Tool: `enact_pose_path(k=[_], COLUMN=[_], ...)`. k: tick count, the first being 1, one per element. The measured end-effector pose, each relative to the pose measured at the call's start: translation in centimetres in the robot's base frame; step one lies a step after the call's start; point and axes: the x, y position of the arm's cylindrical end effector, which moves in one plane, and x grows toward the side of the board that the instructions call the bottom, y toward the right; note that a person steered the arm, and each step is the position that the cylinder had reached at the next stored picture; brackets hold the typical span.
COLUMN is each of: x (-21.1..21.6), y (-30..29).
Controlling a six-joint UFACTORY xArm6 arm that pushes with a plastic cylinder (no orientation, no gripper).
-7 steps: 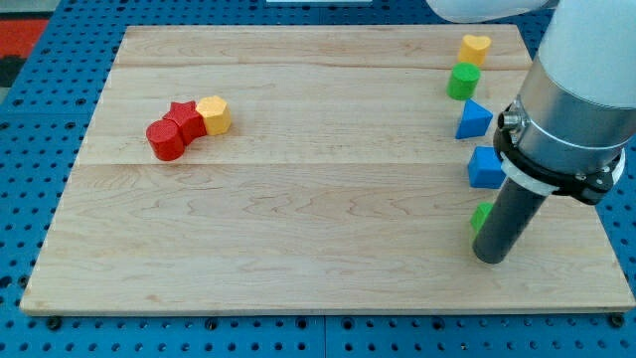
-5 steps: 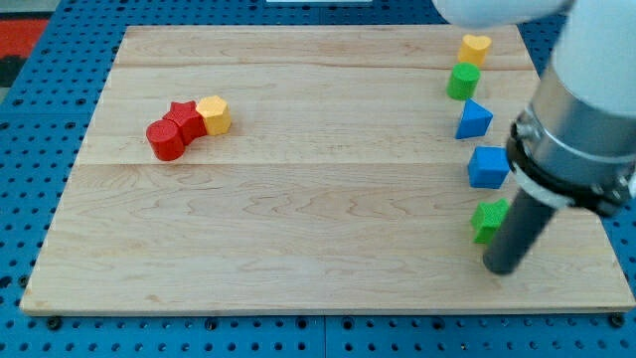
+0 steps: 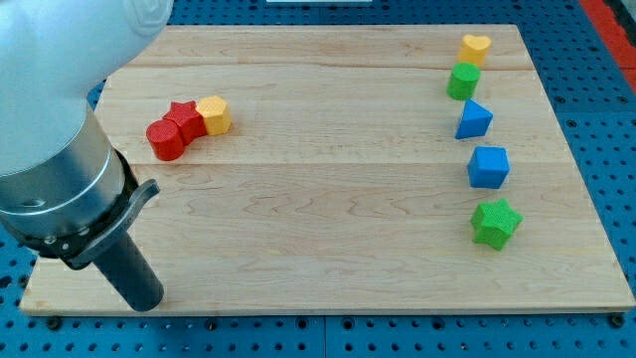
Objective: Move the red circle down and right a bit
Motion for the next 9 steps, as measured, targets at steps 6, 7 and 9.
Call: enact_pose_path(k=[6, 7, 9], x=[-18.2, -20.1, -19.3], y=[-5.4, -4.4, 6.2])
